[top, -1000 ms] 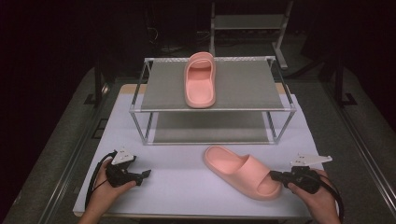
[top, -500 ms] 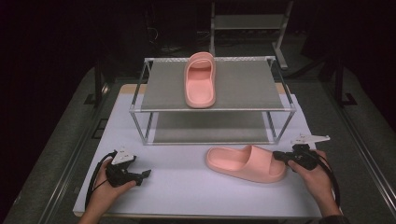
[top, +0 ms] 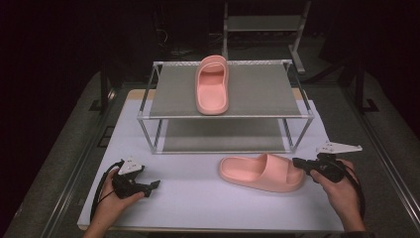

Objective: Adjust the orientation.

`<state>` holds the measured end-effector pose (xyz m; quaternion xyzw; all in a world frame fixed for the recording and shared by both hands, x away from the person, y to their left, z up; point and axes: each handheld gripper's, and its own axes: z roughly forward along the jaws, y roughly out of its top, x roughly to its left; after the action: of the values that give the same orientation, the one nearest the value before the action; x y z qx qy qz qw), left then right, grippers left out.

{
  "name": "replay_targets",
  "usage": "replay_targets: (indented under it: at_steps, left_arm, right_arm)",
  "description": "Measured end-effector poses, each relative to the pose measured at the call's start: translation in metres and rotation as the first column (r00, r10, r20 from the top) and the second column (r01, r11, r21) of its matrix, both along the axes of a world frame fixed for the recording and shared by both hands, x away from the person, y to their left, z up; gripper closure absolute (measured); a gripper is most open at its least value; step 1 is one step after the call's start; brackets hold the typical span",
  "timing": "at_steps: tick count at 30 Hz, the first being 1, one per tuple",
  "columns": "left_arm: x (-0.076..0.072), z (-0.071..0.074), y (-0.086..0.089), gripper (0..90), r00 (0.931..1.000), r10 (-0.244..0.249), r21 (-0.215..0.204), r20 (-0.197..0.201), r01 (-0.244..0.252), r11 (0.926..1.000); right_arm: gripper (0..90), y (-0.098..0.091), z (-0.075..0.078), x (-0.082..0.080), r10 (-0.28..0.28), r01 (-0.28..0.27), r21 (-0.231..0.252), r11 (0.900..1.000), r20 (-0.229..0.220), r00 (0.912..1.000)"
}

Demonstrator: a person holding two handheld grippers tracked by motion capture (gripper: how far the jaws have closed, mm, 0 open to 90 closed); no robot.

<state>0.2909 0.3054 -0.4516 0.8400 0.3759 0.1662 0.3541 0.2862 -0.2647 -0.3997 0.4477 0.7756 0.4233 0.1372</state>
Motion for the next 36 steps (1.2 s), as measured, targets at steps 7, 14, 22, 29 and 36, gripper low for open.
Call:
replay_targets:
  at_steps: [7,14,22,29,36]
  left_arm:
    - [0.0,0.0,0.0,15.7,1.0,0.0,-0.001,-0.001,0.0,1.0]
    - [0.0,0.0,0.0,15.7,1.0,0.0,-0.001,-0.001,0.0,1.0]
    - [0.0,0.0,0.0,15.7,1.0,0.0,-0.002,-0.003,0.0,1.0]
    - [0.0,0.0,0.0,15.6,1.0,0.0,-0.002,-0.004,0.0,1.0]
    - [0.0,0.0,0.0,15.5,1.0,-0.001,-0.002,-0.003,0.001,1.0]
  right_arm:
    - [89.9,0.024,0.02,-0.008,0.048,-0.051,0.049,0.9975,0.046,0.9978]
    - [89.9,0.077,0.02,0.006,0.122,-0.124,0.042,0.9914,0.049,0.9913]
    - [89.9,0.12,0.016,0.018,0.145,-0.147,0.052,0.9877,0.047,0.9883]
    - [89.9,0.166,0.003,0.038,0.133,-0.134,0.034,0.9904,0.025,0.9908]
    - [90.0,0.187,-0.012,0.051,0.097,-0.097,0.006,0.9952,-0.015,0.9951]
